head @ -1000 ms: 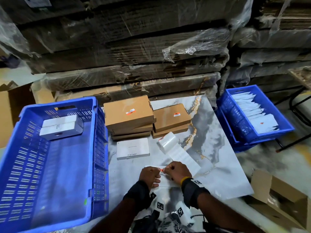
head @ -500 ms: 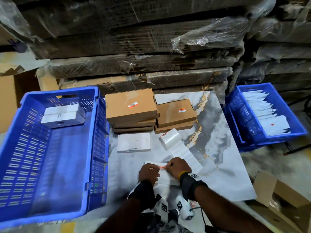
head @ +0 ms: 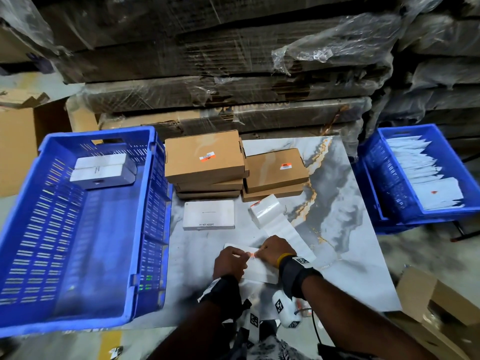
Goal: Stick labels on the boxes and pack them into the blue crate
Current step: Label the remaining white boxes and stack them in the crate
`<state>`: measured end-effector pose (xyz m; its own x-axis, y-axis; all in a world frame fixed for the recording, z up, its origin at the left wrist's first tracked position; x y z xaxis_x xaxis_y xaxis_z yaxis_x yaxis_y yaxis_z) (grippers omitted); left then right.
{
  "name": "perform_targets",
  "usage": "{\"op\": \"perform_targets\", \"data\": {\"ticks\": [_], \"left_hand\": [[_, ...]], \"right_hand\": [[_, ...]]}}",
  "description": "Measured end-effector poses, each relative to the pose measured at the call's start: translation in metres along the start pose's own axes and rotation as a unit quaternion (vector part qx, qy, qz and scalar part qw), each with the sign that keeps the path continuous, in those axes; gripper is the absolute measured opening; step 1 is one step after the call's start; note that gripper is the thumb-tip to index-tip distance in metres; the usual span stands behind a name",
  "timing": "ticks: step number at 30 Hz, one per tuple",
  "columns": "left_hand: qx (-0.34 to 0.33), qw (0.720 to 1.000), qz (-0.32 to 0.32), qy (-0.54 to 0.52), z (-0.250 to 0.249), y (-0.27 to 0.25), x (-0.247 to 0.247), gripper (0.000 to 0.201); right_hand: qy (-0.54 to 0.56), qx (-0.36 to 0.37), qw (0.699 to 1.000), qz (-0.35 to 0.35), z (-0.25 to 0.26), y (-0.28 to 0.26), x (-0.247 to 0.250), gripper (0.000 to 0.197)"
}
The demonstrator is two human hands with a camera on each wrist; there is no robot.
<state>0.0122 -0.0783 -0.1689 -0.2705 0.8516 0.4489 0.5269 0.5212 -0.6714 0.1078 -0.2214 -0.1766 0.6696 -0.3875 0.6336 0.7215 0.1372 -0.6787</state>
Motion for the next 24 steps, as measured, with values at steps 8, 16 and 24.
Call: {"op": "perform_targets", "data": {"ticks": [8, 16, 24], "left_hand": [[-0.005, 0.999, -0.002, 0.052, 0.006, 0.010, -0.005, 0.031], [0.002, 0.998, -0.012, 0.068, 0.007, 0.013, -0.005, 0.031], [0.001, 1.000, -0.003, 0.031, 0.009, 0.014, -0.006, 0.021]], "right_hand": [[-0.018, -0.012, 0.999, -0.031, -0.001, 0.001, 0.001, 0.046], [-0.074, 0.013, 0.996, -0.047, 0.003, 0.004, 0.000, 0.046], [-0.099, 0.027, 0.993, -0.051, -0.004, 0.004, 0.017, 0.042]]}}
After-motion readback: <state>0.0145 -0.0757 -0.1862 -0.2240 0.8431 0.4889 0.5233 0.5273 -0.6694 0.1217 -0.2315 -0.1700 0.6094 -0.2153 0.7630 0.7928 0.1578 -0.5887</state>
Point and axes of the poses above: each hand's wrist, its own y-axis towards the middle knuckle, its own x-axis out of the back of the hand, z = x × y, the point moved 8 cm from there along y, towards the middle knuckle, and after that the axes turned 5 degrees about -z, right-handed, at the moved point
